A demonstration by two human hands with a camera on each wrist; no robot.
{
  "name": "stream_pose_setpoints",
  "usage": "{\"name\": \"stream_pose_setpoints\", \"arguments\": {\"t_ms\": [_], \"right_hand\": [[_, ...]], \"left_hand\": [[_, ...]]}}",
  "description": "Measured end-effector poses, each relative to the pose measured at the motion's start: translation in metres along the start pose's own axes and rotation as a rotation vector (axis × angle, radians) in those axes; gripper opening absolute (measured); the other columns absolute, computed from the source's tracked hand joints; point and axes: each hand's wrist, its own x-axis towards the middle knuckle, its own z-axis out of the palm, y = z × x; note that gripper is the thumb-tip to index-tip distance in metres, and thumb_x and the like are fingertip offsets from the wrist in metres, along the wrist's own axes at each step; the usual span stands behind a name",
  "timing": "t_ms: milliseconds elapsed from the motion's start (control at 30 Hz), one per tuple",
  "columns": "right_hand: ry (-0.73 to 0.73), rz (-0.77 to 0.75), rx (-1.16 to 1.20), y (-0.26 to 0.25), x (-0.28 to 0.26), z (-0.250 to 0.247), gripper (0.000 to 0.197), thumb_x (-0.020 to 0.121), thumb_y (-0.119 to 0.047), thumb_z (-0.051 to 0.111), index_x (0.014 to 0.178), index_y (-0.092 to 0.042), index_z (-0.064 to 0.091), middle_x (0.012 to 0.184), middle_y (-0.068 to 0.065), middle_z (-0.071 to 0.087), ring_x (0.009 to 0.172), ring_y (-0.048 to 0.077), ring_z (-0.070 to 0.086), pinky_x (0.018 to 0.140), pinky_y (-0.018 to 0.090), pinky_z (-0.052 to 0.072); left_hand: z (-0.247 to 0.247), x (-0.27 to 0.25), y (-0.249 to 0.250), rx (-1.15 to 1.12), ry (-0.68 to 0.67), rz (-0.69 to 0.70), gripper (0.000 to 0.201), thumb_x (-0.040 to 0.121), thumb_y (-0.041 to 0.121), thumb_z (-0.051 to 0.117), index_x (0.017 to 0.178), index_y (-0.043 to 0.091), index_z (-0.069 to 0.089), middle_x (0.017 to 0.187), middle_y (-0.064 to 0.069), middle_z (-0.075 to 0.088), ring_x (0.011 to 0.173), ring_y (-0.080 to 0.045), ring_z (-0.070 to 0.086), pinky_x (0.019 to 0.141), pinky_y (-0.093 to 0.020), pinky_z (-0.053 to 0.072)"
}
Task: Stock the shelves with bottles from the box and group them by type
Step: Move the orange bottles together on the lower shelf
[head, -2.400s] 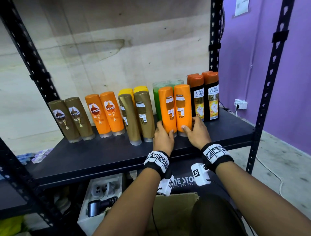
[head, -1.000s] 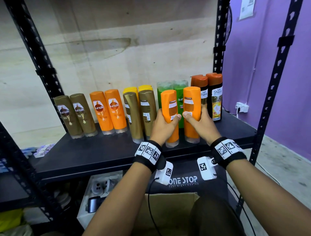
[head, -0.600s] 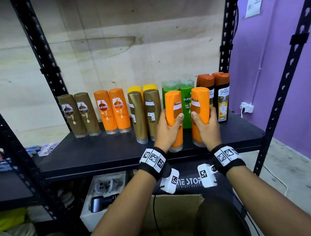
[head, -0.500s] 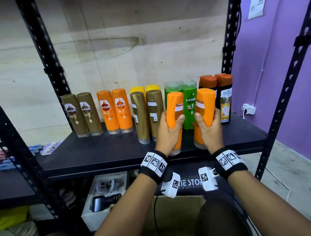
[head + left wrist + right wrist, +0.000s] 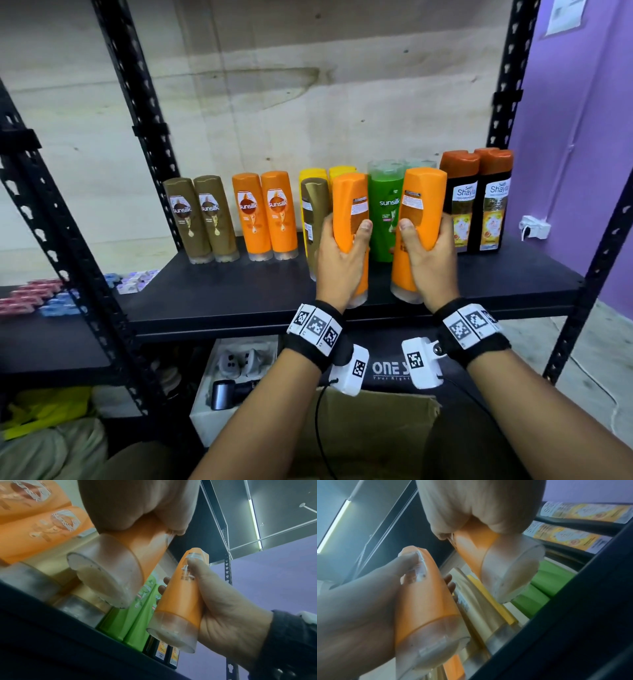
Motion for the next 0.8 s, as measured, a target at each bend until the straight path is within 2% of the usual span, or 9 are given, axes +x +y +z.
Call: {"name": "stream_pose_setpoints", "arguments": {"t_ms": [100,200,300,400,467,533,600,667,800], "right_hand": [[-0.046,0.002,0.026,-0.008,-0.006,0.02,0.048,0.086,-0.06,0.066,0.124,-0.035,0.05,0.111,-0.01,0.068,0.099,0.012,0.07,0.081,0.046,0.062],[-0.083,-0.012,0.057,-0.018,-0.015,0.043,0.036,0.086,-0.061,0.066,0.116,-0.048,0.05,0.11,-0.012,0.068,0.101,0.012,0.07,0.086,0.049,0.059],[-0.119,-0.016,0.11,-0.024,-0.027,0.07,0.044,0.086,-0.06,0.067,0.122,-0.037,0.054,0.108,-0.013,0.069,0.095,0.011,0.071,0.081,0.047,0.061],[-0.171,-0.002,0.135,-0.026,-0.038,0.093,0.053,0.086,-0.061,0.068,0.128,-0.034,0.051,0.115,-0.009,0.069,0.101,0.015,0.071,0.083,0.05,0.061],[-0.203,0.006,0.143,-0.028,-0.043,0.107,0.05,0.084,-0.067,0.067,0.126,-0.046,0.05,0.119,-0.009,0.069,0.104,0.018,0.071,0.088,0.053,0.058],[-0.236,0.023,0.153,-0.029,-0.047,0.12,0.054,0.081,-0.071,0.065,0.126,-0.047,0.049,0.118,-0.006,0.069,0.103,0.023,0.071,0.089,0.055,0.057],[-0.252,0.024,0.166,-0.03,-0.052,0.131,0.054,0.081,-0.073,0.064,0.125,-0.046,0.048,0.118,-0.007,0.069,0.103,0.02,0.071,0.09,0.053,0.057],[-0.266,0.018,0.162,-0.032,-0.057,0.142,0.048,0.079,-0.077,0.061,0.12,-0.058,0.045,0.118,-0.015,0.067,0.107,0.009,0.068,0.095,0.045,0.056],[-0.309,0.025,0.159,-0.032,-0.068,0.158,0.046,0.081,-0.075,0.059,0.122,-0.065,0.039,0.123,-0.022,0.062,0.114,-0.001,0.061,0.096,0.03,0.05]], "left_hand": [[-0.02,0.002,0.001,0.016,0.018,-0.011,0.039,0.091,0.056,0.064,0.126,0.041,0.053,0.115,0.012,0.069,0.104,-0.004,0.068,0.091,-0.032,0.058],[-0.044,0.005,-0.001,0.025,0.044,0.001,0.036,0.094,0.049,0.065,0.127,0.043,0.052,0.115,0.021,0.067,0.107,0.001,0.066,0.087,-0.018,0.055],[-0.072,0.007,-0.003,0.058,0.075,-0.009,0.041,0.094,0.047,0.066,0.131,0.035,0.051,0.117,0.017,0.067,0.107,0.0,0.066,0.089,-0.021,0.057],[-0.097,0.008,-0.008,0.092,0.112,-0.015,0.044,0.094,0.048,0.066,0.132,0.034,0.05,0.111,0.021,0.067,0.1,0.007,0.066,0.078,-0.008,0.052],[-0.113,0.011,-0.008,0.118,0.123,-0.031,0.051,0.093,0.051,0.066,0.136,0.032,0.049,0.113,0.018,0.067,0.1,0.005,0.066,0.077,-0.01,0.053],[-0.127,0.014,-0.01,0.151,0.142,-0.046,0.053,0.091,0.055,0.066,0.136,0.032,0.049,0.112,0.017,0.068,0.1,0.003,0.067,0.082,-0.016,0.055],[-0.14,0.016,-0.013,0.176,0.163,-0.056,0.046,0.091,0.057,0.066,0.129,0.037,0.051,0.106,0.027,0.069,0.097,0.008,0.066,0.078,-0.011,0.053],[-0.151,0.017,-0.014,0.206,0.186,-0.049,0.035,0.09,0.057,0.066,0.119,0.046,0.05,0.098,0.037,0.066,0.092,0.013,0.065,0.072,-0.003,0.049],[-0.165,0.018,-0.025,0.227,0.205,-0.057,0.042,0.09,0.055,0.068,0.126,0.043,0.049,0.098,0.034,0.066,0.093,0.014,0.064,0.073,-0.003,0.048]]}}
